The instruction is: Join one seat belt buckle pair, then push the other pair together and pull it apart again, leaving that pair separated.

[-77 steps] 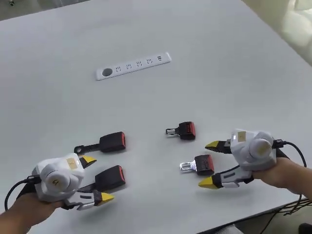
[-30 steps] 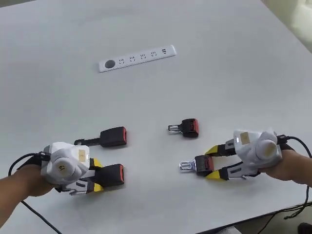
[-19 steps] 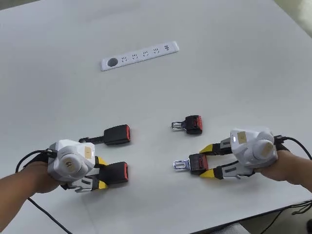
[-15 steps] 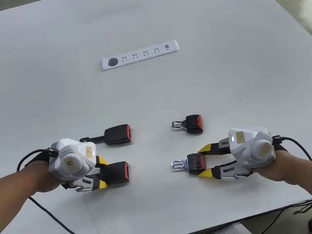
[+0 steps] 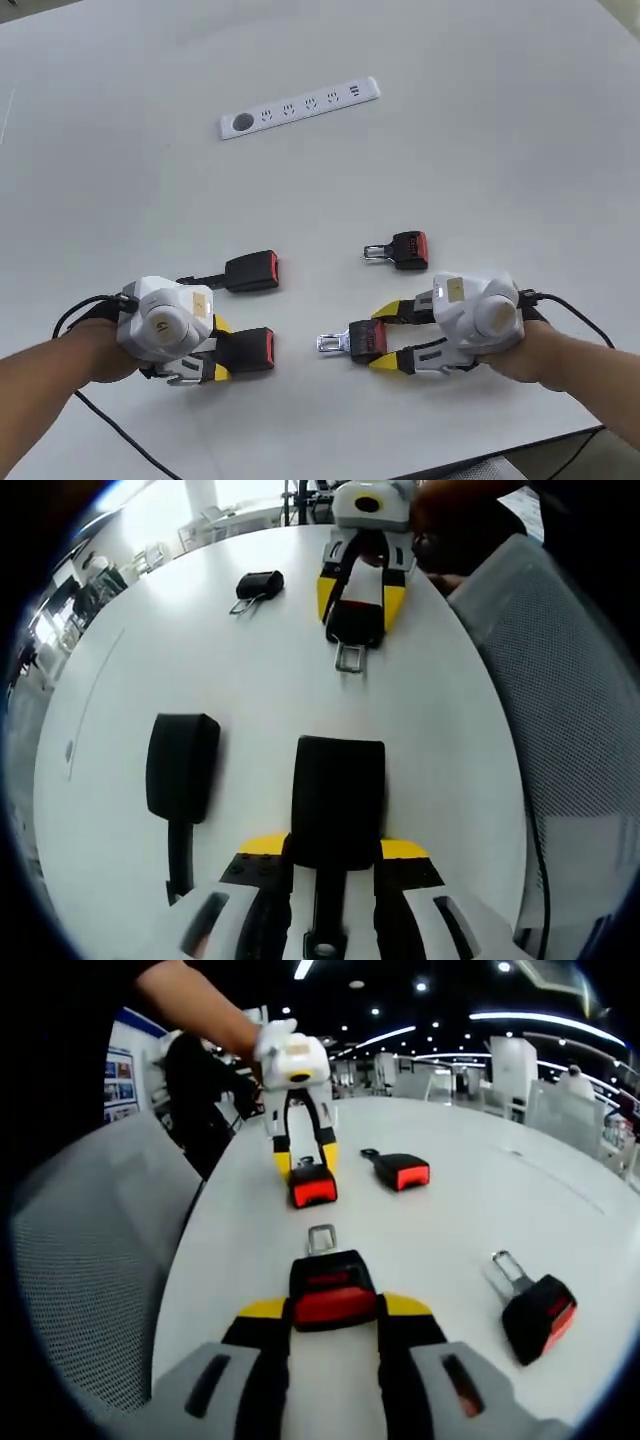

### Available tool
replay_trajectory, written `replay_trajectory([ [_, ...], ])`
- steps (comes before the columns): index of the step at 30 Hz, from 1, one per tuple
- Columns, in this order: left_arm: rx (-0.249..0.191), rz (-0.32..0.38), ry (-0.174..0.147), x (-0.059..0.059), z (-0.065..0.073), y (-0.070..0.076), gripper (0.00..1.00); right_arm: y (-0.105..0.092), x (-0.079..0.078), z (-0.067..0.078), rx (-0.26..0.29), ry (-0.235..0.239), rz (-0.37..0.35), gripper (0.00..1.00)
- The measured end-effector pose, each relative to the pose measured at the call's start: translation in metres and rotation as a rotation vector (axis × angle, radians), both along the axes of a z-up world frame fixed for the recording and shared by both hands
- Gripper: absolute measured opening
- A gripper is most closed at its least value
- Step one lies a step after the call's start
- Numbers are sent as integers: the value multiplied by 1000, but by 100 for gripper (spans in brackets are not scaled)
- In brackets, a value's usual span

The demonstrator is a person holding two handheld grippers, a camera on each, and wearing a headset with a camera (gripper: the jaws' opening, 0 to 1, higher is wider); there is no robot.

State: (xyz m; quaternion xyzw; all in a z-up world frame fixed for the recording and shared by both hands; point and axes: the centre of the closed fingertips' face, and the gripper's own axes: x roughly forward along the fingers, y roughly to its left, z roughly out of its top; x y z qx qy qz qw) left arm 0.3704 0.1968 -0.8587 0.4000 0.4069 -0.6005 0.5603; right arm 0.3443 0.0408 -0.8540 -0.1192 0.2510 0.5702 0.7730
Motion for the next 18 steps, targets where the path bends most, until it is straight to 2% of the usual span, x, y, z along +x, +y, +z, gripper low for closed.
replay_trajectory([
  [7, 22, -19, 2, 0, 0, 0, 32, 29, 3, -1, 15, -15, 12, 33],
  [10, 29, -25, 0, 0, 0, 0, 32, 36, 4, 0, 22, -16, 16, 33],
  [12, 29, -17, 3, 0, 0, 0, 32, 41, 6, 1, 35, 6, 1, 33],
  [15, 29, -25, 0, 0, 0, 1, 32, 48, 5, 1, 29, -11, 18, 33],
  [18, 30, -28, -2, 0, 0, 1, 32, 52, 5, 2, 27, 5, 17, 33],
])
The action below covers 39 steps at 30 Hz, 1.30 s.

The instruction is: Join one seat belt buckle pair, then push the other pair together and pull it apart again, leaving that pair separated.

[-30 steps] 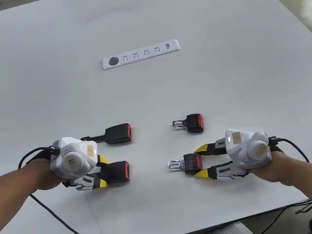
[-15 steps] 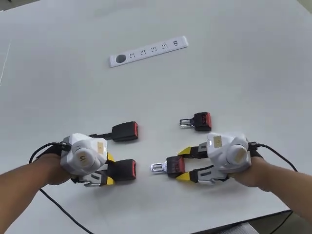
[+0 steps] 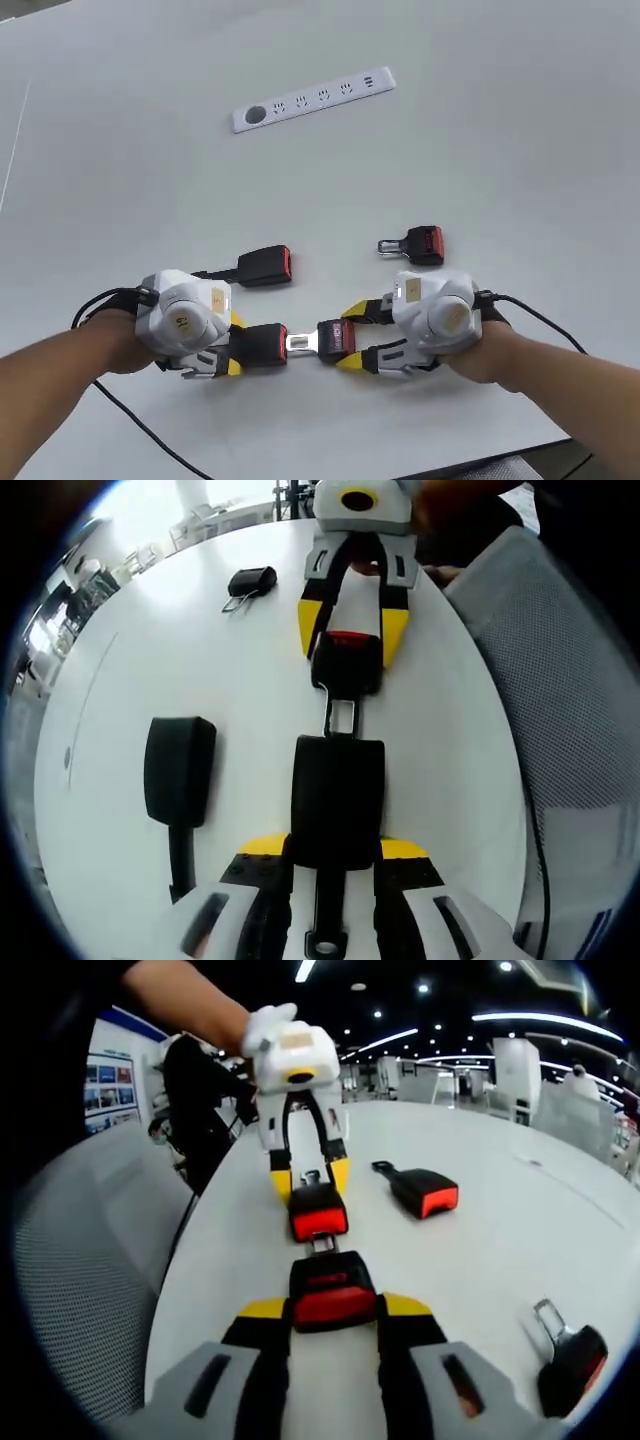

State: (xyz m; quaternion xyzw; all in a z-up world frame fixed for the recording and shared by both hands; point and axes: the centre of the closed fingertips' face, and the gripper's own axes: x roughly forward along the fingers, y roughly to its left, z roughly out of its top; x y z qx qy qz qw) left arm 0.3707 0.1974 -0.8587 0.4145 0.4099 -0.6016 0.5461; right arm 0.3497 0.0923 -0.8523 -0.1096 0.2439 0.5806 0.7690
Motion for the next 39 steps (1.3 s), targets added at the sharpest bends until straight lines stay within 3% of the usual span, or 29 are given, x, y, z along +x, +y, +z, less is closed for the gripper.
replay_trajectory([
  [4, 5, -3, -1, 0, 0, 0, 32, 5, 2, 1, 5, 4, -4, 33],
  [9, 15, -35, -12, -1, 1, 0, 32, 15, 3, 0, -31, -25, 22, 33],
  [16, 31, -14, -15, 0, 0, 1, 32, 15, 4, 1, -42, -3, 6, 33],
  [28, 39, -41, -19, 0, -1, 1, 31, 31, 7, -1, -51, 12, -11, 32],
  [29, 55, -45, -20, 0, -1, 5, 31, 30, 5, -3, -59, 24, -14, 32],
  [39, -5, -58, -17, 2, -3, 3, 31, 31, 10, -3, -65, 12, -20, 32],
])
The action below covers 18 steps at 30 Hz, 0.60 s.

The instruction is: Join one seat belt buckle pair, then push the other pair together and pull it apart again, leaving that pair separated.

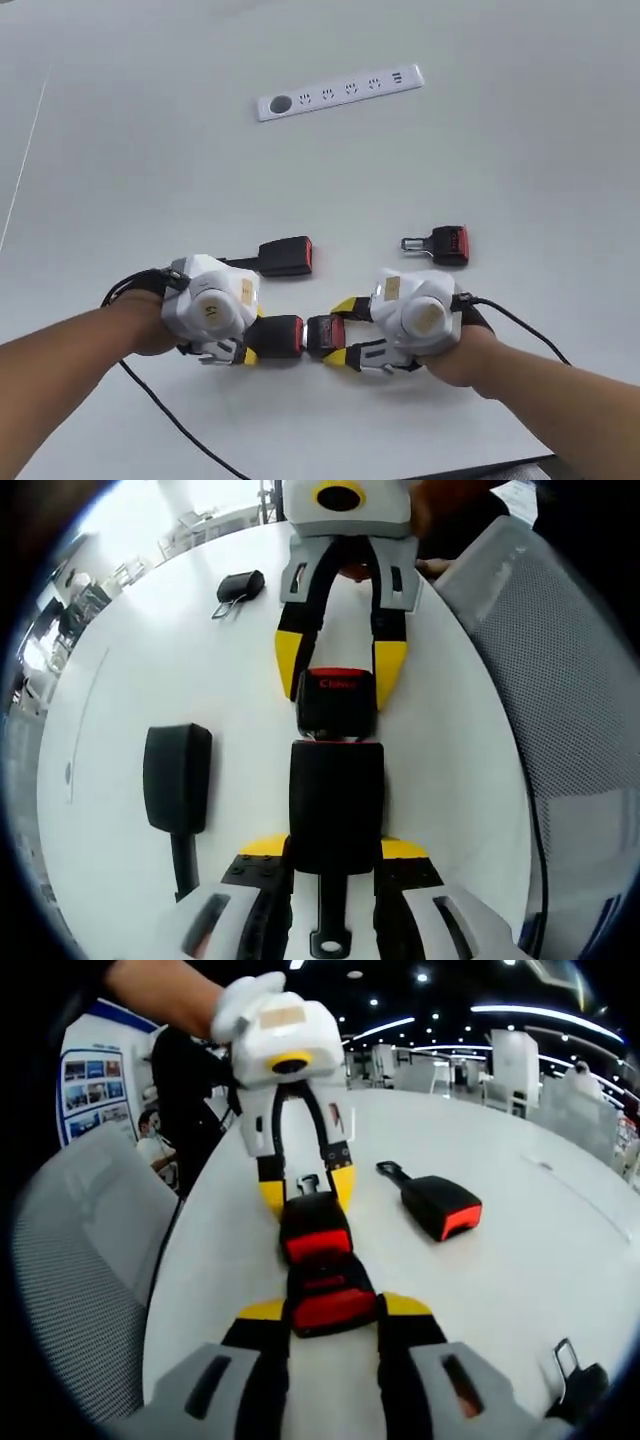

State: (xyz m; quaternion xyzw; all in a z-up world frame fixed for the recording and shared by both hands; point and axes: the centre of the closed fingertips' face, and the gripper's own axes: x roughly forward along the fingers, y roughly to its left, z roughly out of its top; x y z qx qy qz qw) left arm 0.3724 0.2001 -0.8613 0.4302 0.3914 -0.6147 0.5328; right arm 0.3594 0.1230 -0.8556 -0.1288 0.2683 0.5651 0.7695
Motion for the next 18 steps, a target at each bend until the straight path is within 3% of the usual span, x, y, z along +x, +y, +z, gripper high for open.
replay_trajectory([
  [12, -64, 27, 8, 0, 1, 1, 31, 1, 0, 0, 12, -39, -31, 33],
  [18, -104, 28, 16, -1, 2, 1, 31, 0, -1, 1, -17, -50, 4, 32],
])
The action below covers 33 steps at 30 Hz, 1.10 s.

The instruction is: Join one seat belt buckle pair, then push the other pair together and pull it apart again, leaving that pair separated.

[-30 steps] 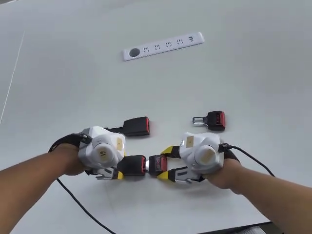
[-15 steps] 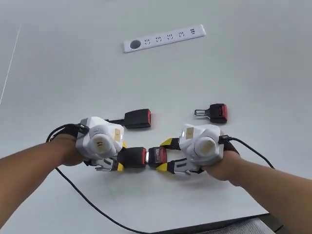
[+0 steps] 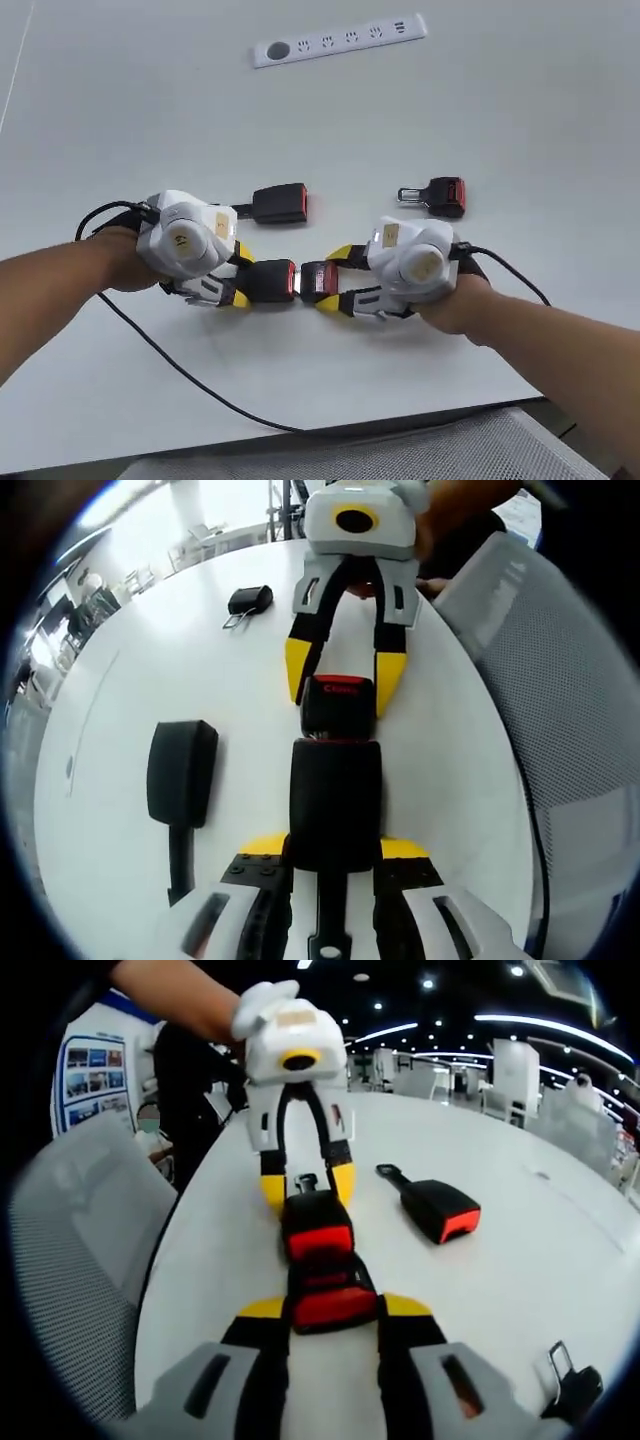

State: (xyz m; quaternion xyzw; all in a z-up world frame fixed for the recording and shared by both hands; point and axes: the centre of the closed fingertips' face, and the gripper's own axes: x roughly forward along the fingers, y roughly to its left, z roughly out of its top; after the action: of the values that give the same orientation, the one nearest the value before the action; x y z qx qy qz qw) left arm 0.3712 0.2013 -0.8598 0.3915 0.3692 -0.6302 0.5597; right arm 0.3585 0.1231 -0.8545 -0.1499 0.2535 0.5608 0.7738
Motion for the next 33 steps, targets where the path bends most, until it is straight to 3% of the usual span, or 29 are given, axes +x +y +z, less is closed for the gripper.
replay_trajectory([
  [13, -53, 0, 9, -2, 2, -1, 31, -1, -1, 0, -35, -30, 45, 32],
  [27, -99, 22, 28, -7, 10, -5, 31, -2, 0, 0, -8, -24, 35, 32],
  [30, -115, 56, 54, -6, 10, -5, 30, -2, 1, 1, 11, -8, 25, 32],
  [33, -114, 45, 51, -5, 10, -4, 30, -2, 0, 0, 10, -10, 28, 32],
])
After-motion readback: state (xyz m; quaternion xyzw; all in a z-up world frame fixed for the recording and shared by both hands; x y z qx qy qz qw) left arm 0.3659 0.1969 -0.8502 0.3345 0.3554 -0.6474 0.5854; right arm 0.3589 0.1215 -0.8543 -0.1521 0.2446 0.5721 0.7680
